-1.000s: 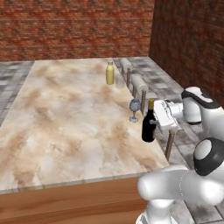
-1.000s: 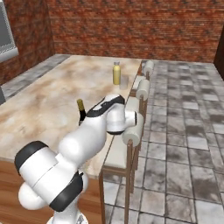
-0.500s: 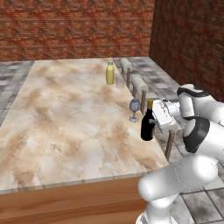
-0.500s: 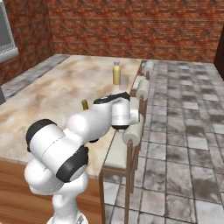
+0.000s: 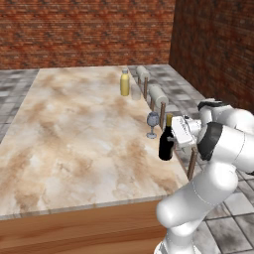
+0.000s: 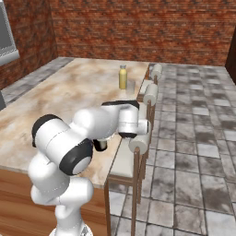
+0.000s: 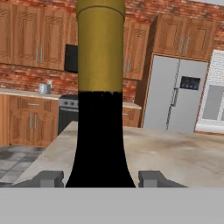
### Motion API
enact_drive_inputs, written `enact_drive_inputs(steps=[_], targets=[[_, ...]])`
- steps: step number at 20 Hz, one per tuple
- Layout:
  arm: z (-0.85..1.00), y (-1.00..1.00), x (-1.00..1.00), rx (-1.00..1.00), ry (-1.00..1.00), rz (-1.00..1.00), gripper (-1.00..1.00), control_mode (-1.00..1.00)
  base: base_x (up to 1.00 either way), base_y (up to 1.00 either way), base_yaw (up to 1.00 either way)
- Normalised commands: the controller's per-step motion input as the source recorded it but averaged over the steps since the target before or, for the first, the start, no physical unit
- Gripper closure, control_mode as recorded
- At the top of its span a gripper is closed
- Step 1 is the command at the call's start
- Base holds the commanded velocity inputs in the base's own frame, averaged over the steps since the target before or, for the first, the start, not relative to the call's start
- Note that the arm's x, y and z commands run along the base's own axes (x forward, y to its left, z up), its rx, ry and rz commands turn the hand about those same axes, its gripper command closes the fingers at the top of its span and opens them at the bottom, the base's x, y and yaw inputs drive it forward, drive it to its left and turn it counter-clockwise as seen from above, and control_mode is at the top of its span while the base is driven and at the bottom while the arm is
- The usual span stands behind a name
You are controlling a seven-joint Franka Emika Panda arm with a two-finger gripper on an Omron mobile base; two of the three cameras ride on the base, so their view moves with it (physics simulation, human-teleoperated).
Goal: There is a wine glass and glass cup on the dining counter. Place the wine bottle next to the wine glass and the juice bottle next to the glass cup.
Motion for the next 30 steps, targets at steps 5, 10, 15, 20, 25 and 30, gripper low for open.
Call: enact_drive_inputs(steps=[5, 10, 15, 20, 25, 30], targets=[[-0.09, -0.01, 0.29, 0.02, 0.00, -0.10, 1.00, -1.00, 0.00, 0.00, 0.00], [-0.11, 0.00, 0.28, 0.04, 0.00, -0.06, 1.00, -1.00, 0.00, 0.00, 0.00], [-0.18, 0.00, 0.29, 0.09, 0.00, 0.00, 1.00, -1.00, 0.00, 0.00, 0.00], [-0.14, -0.04, 0.38, 0.02, 0.00, 0.00, 1.00, -1.00, 0.00, 0.00, 0.00], [-0.07, -0.08, 0.32, 0.00, 0.00, 0.00, 1.00, -1.00, 0.00, 0.00, 0.00], [-0.11, -0.01, 0.27, 0.00, 0.00, 0.00, 1.00, -1.00, 0.00, 0.00, 0.00]])
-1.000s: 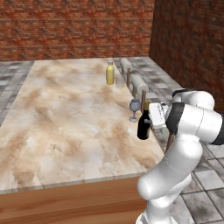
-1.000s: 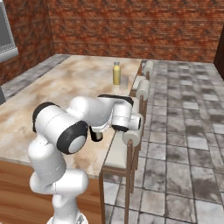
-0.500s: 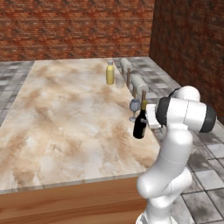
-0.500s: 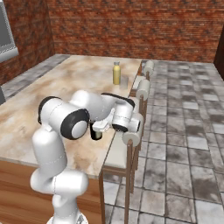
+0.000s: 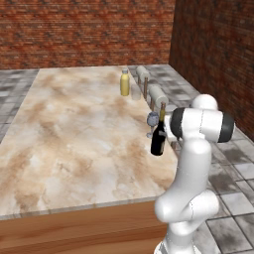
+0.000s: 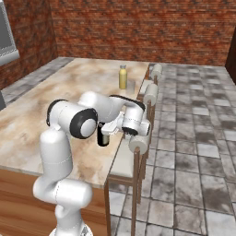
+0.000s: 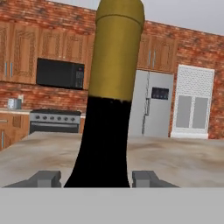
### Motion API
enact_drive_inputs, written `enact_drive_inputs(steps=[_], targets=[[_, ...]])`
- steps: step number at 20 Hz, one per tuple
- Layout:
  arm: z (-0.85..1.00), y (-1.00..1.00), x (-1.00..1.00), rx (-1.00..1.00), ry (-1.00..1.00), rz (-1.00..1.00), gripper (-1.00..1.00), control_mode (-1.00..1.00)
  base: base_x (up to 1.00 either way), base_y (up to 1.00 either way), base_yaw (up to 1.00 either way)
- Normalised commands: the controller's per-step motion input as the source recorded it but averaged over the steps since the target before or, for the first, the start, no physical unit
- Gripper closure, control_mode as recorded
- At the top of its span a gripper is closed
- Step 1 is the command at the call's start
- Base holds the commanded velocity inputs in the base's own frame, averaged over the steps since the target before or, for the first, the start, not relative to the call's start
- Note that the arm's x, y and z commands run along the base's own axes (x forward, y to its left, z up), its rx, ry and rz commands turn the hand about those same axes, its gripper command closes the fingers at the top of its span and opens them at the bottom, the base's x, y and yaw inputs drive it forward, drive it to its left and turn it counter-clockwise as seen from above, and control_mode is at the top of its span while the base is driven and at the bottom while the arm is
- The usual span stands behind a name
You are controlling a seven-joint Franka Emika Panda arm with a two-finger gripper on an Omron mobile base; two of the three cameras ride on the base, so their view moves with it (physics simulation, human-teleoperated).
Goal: There is a wine glass and glass cup on the dining counter. Place the wine bottle next to the wine glass and the juice bottle next to the glass cup.
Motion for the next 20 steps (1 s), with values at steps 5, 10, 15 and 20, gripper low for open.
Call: enact_drive_inputs(steps=[5, 10, 15, 20], targets=[[-0.17, 0.00, 0.25, 0.00, -0.04, 0.00, 1.00, -1.00, 0.00, 0.00, 0.00], [-0.12, 0.04, 0.03, 0.00, -0.09, 0.00, 1.00, -1.00, 0.00, 0.00, 0.00], [-0.02, 0.13, -0.01, 0.00, -0.14, 0.00, 1.00, -1.00, 0.00, 0.00, 0.00], [-0.02, 0.05, 0.01, 0.00, -0.08, 0.00, 1.00, -1.00, 0.00, 0.00, 0.00]])
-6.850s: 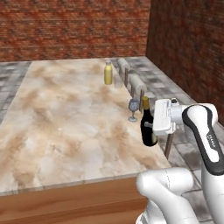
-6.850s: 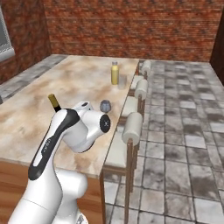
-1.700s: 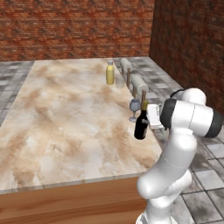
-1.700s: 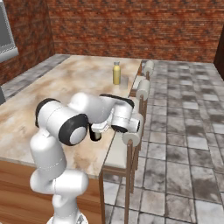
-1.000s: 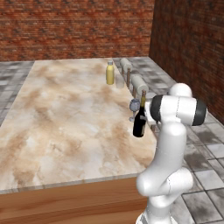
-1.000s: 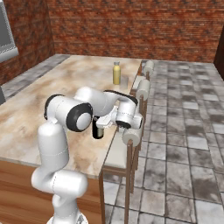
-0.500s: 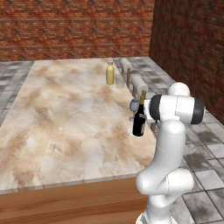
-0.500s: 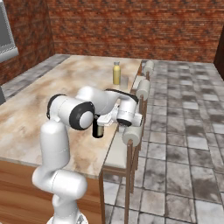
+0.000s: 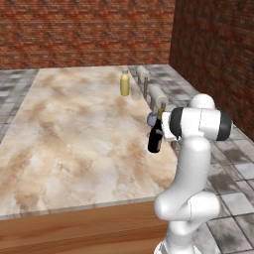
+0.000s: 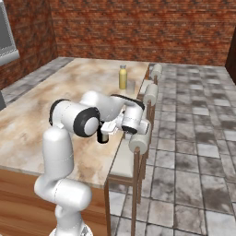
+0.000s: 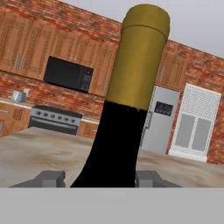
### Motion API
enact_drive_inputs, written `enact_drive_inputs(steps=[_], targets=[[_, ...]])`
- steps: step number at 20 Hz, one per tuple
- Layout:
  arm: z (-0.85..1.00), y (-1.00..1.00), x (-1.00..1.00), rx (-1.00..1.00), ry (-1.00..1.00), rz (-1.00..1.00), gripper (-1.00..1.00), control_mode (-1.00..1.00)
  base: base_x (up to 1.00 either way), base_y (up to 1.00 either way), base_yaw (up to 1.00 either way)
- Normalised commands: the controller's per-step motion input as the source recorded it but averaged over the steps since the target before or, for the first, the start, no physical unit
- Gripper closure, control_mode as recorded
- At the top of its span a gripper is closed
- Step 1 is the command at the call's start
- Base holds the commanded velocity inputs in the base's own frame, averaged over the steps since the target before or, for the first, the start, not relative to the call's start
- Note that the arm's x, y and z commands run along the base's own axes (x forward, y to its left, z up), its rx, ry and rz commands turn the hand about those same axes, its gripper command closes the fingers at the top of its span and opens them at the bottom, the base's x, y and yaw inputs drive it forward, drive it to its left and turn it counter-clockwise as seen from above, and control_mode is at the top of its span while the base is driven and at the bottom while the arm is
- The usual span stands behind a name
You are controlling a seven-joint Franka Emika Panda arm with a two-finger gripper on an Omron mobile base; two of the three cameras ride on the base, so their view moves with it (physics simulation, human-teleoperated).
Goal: There is a wine glass and glass cup on the dining counter. Place the wine bottle next to the wine glass and the juice bottle next to the glass cup.
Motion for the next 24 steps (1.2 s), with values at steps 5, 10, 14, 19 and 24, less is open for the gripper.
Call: enact_drive_inputs(steps=[5, 10, 14, 19, 24], targets=[[-0.03, -0.02, 0.10, -0.04, 0.00, 0.00, 1.00, -1.00, 0.00, 0.00, 0.00], [0.00, -0.06, 0.11, -0.10, 0.00, 0.00, 1.00, -1.00, 0.00, 0.00, 0.00], [0.00, -0.04, 0.08, -0.09, 0.00, 0.00, 1.00, -1.00, 0.00, 0.00, 0.00], [-0.01, -0.03, 0.16, -0.01, 0.00, 0.00, 1.00, -1.00, 0.00, 0.00, 0.00], [-0.07, 0.00, 0.21, 0.00, 0.00, 0.00, 1.00, -1.00, 0.00, 0.00, 0.00]])
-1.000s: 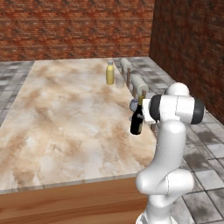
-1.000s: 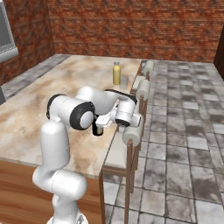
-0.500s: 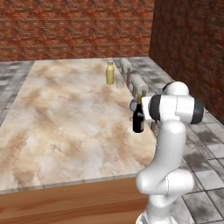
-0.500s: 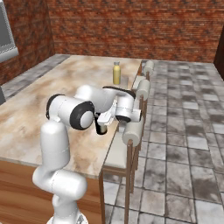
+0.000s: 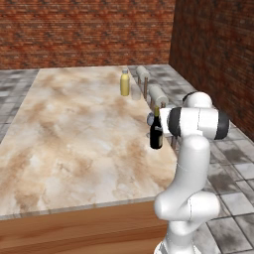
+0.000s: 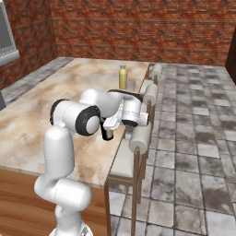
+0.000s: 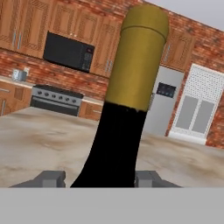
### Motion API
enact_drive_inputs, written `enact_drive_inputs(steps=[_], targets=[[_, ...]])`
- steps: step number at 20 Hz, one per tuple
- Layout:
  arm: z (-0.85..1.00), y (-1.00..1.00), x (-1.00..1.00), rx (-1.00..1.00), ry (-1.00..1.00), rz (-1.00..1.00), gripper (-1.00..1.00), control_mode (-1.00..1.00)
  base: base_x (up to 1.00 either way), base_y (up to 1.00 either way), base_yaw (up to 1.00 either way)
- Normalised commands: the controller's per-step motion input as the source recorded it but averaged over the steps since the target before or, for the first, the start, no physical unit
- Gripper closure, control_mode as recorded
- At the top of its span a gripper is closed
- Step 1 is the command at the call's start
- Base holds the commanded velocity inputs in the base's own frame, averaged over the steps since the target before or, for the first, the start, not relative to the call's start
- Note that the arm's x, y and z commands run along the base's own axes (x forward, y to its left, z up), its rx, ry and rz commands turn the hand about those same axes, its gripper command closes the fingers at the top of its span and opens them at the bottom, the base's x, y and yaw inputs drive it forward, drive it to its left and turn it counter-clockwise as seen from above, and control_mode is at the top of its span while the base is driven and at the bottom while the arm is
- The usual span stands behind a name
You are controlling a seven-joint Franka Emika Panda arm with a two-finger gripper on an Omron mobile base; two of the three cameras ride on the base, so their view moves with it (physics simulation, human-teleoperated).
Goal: There is a wine glass and glass cup on the dining counter. Place the wine bottle next to the wine glass and the juice bottle next to the glass cup.
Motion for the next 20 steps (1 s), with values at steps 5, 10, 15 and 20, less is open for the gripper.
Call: enact_drive_inputs(steps=[5, 10, 15, 20], targets=[[-0.12, -0.05, 0.24, 0.00, 0.00, 0.00, 1.00, -1.00, 0.00, 0.00, 0.00], [-0.15, -0.03, 0.13, 0.00, -0.01, 0.00, 1.00, -1.00, 0.00, 0.00, 0.00], [-0.03, -0.01, -0.01, 0.01, -0.07, 0.00, 1.00, -1.00, 0.00, 0.00, 0.00], [0.01, 0.00, -0.03, 0.00, -0.10, 0.00, 1.00, -1.00, 0.00, 0.00, 0.00]])
